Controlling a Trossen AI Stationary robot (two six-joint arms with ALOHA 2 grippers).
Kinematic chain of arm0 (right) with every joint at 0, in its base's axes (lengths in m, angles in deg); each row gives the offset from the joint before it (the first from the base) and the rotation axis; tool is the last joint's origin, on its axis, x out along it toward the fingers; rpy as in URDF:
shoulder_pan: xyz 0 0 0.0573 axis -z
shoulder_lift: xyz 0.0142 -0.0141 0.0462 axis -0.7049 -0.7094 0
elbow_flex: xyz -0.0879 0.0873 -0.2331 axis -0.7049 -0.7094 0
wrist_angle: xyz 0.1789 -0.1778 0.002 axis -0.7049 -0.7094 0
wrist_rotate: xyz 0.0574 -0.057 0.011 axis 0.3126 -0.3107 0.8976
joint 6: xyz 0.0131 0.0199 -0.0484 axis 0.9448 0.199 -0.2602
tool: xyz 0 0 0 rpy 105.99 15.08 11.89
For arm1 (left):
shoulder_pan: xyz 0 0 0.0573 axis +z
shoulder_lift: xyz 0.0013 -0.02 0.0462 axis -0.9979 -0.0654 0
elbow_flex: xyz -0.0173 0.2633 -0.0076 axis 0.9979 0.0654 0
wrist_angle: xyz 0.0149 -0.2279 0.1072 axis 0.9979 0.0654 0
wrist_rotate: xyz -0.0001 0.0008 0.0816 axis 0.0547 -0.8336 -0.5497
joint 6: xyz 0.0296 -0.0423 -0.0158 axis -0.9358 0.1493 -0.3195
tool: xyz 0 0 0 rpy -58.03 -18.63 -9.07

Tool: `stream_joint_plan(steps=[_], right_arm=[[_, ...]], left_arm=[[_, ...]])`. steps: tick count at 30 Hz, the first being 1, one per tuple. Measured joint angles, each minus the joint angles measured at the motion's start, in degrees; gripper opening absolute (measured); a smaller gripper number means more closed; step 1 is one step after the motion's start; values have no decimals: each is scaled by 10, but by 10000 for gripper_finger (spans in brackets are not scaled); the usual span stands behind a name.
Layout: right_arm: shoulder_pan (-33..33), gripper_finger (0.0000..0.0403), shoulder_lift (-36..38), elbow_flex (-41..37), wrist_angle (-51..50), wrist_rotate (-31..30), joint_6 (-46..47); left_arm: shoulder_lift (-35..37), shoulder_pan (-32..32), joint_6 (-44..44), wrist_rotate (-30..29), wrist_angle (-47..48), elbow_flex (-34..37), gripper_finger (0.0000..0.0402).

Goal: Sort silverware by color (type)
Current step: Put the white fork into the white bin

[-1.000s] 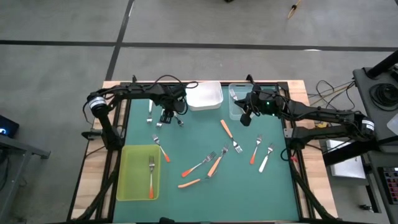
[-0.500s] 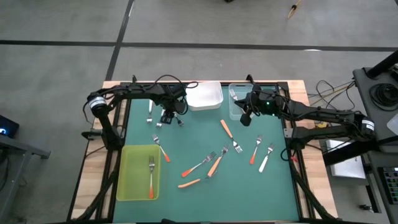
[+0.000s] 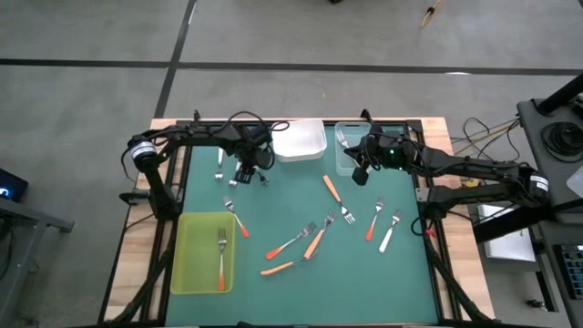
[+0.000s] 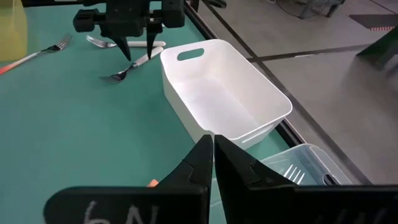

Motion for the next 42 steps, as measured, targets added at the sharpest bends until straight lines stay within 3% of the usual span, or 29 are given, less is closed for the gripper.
stream_joint_plan(steps=[25, 42], right_arm=[[0, 9, 0, 0, 0, 0, 9], [0, 9, 0, 0, 0, 0, 9]], left_arm=[[2, 0, 21, 18, -67, 43, 162], [2, -1, 36, 19, -52, 44, 27]])
